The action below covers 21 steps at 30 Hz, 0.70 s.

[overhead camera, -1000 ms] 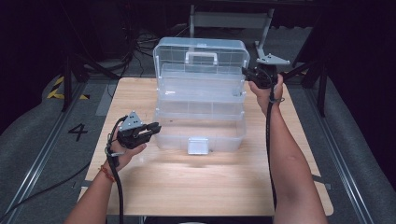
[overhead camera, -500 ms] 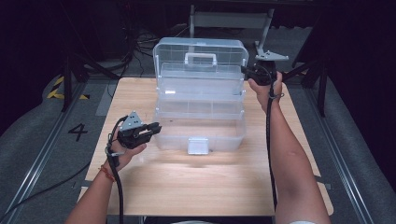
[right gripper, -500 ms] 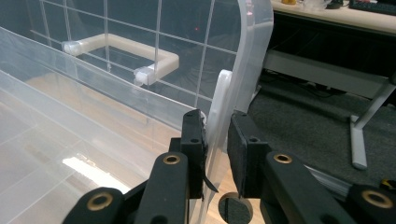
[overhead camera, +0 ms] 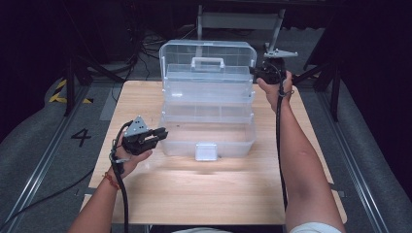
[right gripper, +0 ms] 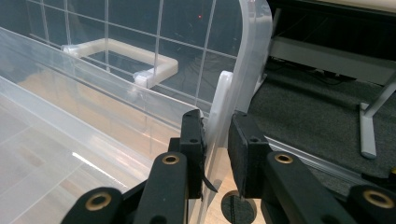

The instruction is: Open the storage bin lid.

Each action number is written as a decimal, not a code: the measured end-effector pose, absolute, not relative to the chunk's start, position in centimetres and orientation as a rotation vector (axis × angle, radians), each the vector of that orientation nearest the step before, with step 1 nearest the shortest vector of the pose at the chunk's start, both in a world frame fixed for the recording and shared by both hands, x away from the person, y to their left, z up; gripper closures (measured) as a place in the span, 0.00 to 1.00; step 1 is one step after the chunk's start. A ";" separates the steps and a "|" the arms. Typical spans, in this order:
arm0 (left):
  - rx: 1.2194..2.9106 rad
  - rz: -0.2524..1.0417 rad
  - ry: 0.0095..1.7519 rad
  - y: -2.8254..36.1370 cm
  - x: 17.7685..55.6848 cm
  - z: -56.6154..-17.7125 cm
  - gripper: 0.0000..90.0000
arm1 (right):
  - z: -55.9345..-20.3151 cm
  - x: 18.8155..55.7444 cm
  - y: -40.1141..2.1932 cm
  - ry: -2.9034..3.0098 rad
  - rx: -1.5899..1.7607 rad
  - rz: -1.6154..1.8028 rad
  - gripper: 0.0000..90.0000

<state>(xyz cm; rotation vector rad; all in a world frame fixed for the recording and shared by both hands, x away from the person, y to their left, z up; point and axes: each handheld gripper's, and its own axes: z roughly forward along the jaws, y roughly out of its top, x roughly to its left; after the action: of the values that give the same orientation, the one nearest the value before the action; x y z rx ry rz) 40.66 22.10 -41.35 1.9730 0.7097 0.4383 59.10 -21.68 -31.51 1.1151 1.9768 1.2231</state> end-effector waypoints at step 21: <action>1.977 0.436 0.702 22.2 40.6 -41.4 0.85 | -31.4 60.9 -21.6 2.030 1.167 1.211 0.84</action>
<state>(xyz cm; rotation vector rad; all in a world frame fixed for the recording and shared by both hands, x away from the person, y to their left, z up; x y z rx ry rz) 40.64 22.20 -41.36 1.9775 0.7022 0.4358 60.92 -21.63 -31.42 1.1669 2.0300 1.2115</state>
